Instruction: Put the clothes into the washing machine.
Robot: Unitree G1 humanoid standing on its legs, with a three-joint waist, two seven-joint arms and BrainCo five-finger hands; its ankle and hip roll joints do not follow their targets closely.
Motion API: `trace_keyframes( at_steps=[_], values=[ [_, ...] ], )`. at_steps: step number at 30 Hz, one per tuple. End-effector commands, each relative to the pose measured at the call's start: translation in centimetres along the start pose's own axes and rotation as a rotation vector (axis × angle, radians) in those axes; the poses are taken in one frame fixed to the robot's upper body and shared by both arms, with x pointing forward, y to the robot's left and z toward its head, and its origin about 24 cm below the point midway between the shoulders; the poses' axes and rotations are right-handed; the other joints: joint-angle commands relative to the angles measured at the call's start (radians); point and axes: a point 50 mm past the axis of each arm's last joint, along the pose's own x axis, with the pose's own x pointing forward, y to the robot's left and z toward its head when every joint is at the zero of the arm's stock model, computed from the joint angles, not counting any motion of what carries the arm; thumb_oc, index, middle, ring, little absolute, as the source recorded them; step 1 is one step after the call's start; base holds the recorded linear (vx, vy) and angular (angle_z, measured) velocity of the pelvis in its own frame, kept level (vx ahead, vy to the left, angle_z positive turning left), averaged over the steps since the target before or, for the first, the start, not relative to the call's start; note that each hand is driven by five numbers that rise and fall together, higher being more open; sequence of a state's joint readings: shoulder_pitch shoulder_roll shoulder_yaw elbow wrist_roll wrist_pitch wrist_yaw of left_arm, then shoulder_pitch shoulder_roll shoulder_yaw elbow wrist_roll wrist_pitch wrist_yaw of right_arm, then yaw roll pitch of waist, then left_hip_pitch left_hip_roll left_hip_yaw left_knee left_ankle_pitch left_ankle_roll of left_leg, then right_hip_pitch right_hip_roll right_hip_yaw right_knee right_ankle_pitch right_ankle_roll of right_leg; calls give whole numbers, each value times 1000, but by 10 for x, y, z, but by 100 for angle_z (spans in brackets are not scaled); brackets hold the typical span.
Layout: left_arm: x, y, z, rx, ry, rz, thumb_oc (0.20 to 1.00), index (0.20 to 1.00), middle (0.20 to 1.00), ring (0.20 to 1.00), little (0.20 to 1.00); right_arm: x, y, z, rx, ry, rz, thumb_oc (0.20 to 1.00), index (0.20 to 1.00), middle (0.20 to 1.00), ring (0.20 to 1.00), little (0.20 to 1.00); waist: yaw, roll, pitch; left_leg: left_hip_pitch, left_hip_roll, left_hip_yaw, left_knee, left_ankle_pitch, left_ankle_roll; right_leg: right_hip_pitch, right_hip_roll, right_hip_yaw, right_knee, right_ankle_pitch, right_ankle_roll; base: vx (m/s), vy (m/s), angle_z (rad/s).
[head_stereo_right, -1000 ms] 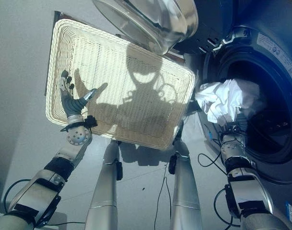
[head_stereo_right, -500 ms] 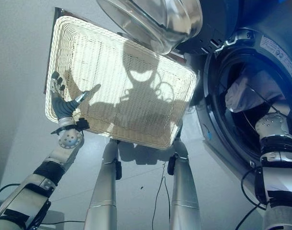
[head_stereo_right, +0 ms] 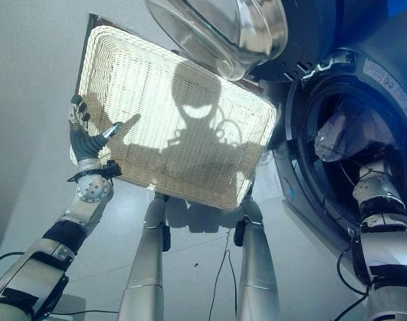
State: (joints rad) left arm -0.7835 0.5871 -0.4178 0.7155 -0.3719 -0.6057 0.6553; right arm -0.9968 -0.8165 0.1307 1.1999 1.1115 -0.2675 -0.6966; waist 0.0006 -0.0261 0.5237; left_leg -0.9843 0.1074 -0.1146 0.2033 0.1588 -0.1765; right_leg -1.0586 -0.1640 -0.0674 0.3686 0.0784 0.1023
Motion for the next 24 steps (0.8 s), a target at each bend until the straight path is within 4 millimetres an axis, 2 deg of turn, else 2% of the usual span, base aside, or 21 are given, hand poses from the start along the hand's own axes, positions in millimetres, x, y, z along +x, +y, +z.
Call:
trace_keyframes(
  at_steps=[1, 3, 5, 11, 12, 14, 18, 20, 21, 24],
  values=[
    [10, -8, 15, -66, -52, 28, 1000, 1000, 1000, 1000, 1000, 6, -2, 34, -278, -249, -35, 1000, 1000, 1000, 1000, 1000, 9, -6, -4, -36, -112, 40, 64, -49, 90, 20, 62, -71, -112, 121, 43, 0, 0, 0],
    [11, -10, 17, -76, -55, 15, 1000, 1000, 1000, 1000, 1000, -1, 9, 33, -319, -285, 26, 1000, 1000, 1000, 1000, 1000, 8, -3, -4, -36, -114, 43, 63, -50, 92, 17, 63, -70, -112, 118, 43, 0, 0, 0],
    [11, -11, 17, -76, -58, 8, 1000, 1000, 1000, 1000, 1000, -3, 12, 32, -344, -314, 60, 1000, 1000, 1000, 1000, 1000, 6, -2, -4, -37, -114, 45, 63, -51, 93, 16, 62, -70, -112, 118, 44, 0, 0, 0],
    [5, -16, 15, -79, -48, -10, 1000, 1000, 1000, 1000, 1000, -29, 30, 8, -480, -448, 207, 1000, 1000, 1000, 1000, 1000, -4, 0, -4, -32, -113, 59, 49, -47, 93, 16, 62, -64, -119, 119, 46, -8, 22, 1],
    [3, -18, 14, -81, -39, -12, 1000, 1000, 1000, 1000, 1000, -38, 34, -1, -526, -479, 255, 1000, 1000, 1000, 1000, 1000, -8, 2, -4, -29, -112, 63, 40, -44, 92, 15, 62, -60, -125, 120, 46, -17, 53, 2],
    [2, -18, 13, -82, -35, -13, 1000, 1000, 1000, 1000, 1000, -40, 35, -4, -542, -489, 268, 1000, 1000, 1000, 1000, 1000, -9, 2, -4, -28, -113, 64, 37, -43, 92, 16, 62, -58, -126, 121, 46, -11, 48, 3],
    [-9, -16, 2, -95, 11, -12, 1000, 1000, 1000, 1000, 1000, -58, 31, -39, -679, -511, 391, 1000, 1000, 1000, 1000, 1000, -14, 1, -4, -1, -113, 73, 26, -42, 95, 36, 63, -49, -135, 123, 45, -14, 59, 1],
    [-11, -16, 1, -95, 16, -13, 1000, 1000, 1000, 1000, 1000, -61, 30, -44, -695, -513, 402, 1000, 1000, 1000, 1000, 1000, -15, 0, -4, 5, -113, 75, 24, -42, 95, 42, 62, -48, -138, 124, 45, -20, 39, 1],
    [-16, -16, -3, -95, 33, -18, 1000, 1000, 1000, 1000, 1000, -67, 26, -57, -734, -507, 433, 1000, 1000, 1000, 1000, 1000, -16, -1, -4, 28, -111, 80, 21, -48, 95, 63, 63, -46, -144, 121, 45, -30, 49, 1],
    [-19, -16, -8, -91, 58, -20, 1000, 1000, 1000, 1000, 1000, -78, 20, -77, -835, -546, 494, 1000, 1000, 1000, 1000, 1000, -25, -7, -4, 63, -110, 91, 8, -44, 99, 96, 58, -39, -159, 130, 46, -54, 84, -2]
  ],
)
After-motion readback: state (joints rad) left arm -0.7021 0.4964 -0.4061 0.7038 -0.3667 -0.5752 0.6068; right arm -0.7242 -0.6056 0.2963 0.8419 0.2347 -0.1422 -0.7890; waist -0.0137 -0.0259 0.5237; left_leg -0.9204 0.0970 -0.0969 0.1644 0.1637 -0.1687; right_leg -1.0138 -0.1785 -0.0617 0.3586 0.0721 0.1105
